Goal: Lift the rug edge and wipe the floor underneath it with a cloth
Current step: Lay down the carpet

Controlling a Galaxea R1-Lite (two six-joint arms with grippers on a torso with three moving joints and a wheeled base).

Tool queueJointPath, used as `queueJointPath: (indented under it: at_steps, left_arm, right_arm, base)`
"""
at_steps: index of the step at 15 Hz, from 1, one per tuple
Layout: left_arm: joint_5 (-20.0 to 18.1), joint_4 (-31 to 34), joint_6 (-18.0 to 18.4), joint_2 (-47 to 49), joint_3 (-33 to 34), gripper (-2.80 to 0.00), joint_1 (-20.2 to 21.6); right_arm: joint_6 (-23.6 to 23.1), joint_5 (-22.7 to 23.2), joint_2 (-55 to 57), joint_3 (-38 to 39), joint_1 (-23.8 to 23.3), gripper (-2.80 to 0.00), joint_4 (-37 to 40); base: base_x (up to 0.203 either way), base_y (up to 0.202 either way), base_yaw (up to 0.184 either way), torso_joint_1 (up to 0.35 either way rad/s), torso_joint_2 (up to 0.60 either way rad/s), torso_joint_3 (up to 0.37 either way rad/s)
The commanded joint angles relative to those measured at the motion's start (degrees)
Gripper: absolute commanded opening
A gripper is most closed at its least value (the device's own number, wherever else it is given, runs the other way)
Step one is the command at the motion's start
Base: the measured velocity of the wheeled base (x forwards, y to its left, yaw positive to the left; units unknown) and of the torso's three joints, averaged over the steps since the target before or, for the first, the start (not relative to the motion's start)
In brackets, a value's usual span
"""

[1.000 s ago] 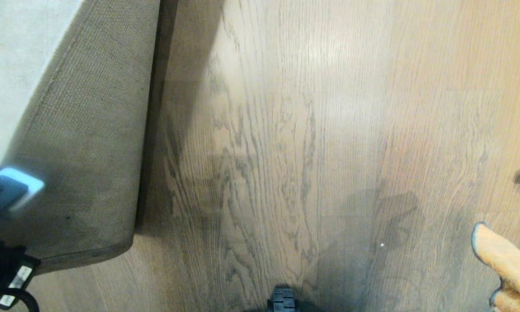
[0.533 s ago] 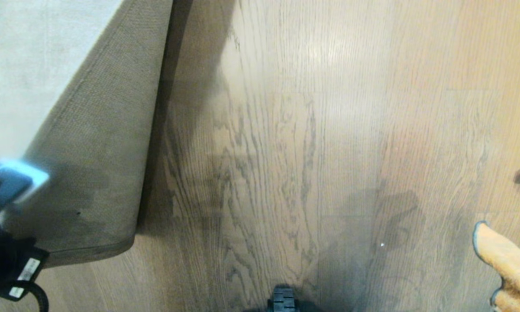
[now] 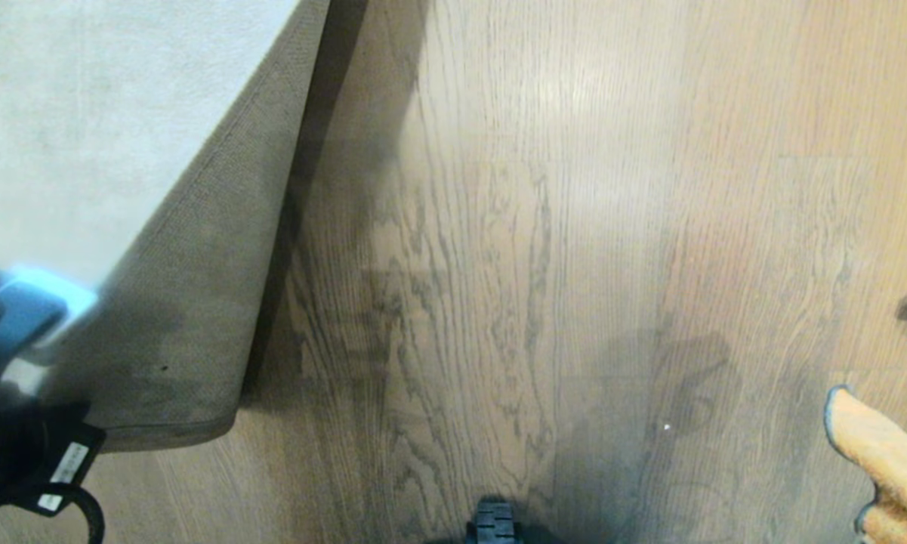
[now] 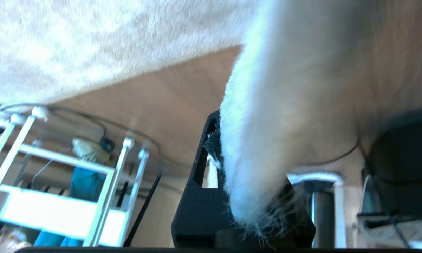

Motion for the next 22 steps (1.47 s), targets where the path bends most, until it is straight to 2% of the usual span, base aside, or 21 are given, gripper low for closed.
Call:
queueJointPath:
  at_steps: [1, 10, 22]
  left_arm:
    - [0.2, -0.6, 0.2, -0.2, 0.0, -2.80, -0.7]
    - [0.3, -0.6, -0.1, -2.5, 1.5, -2.80, -6.0]
    - [0.2, -0.5, -0.4, -3.7, 2.1, -2.80, -6.1]
  right_arm:
    - [0.0, 0.0, 0.2, 0.0, 0.0, -2.80, 0.0]
    - [-0.1, 0.0, 0.2, 0.0, 0.0, -2.80, 0.0]
    - [0.0, 0.0, 0.2, 0.0, 0.0, -2.80, 0.0]
  base:
    - [0.000, 0.000, 0.000, 0.000, 0.00, 0.000]
    - [0.000, 0.000, 0.000, 0.000, 0.00, 0.000]
    - [0.000, 0.000, 0.000, 0.000, 0.00, 0.000]
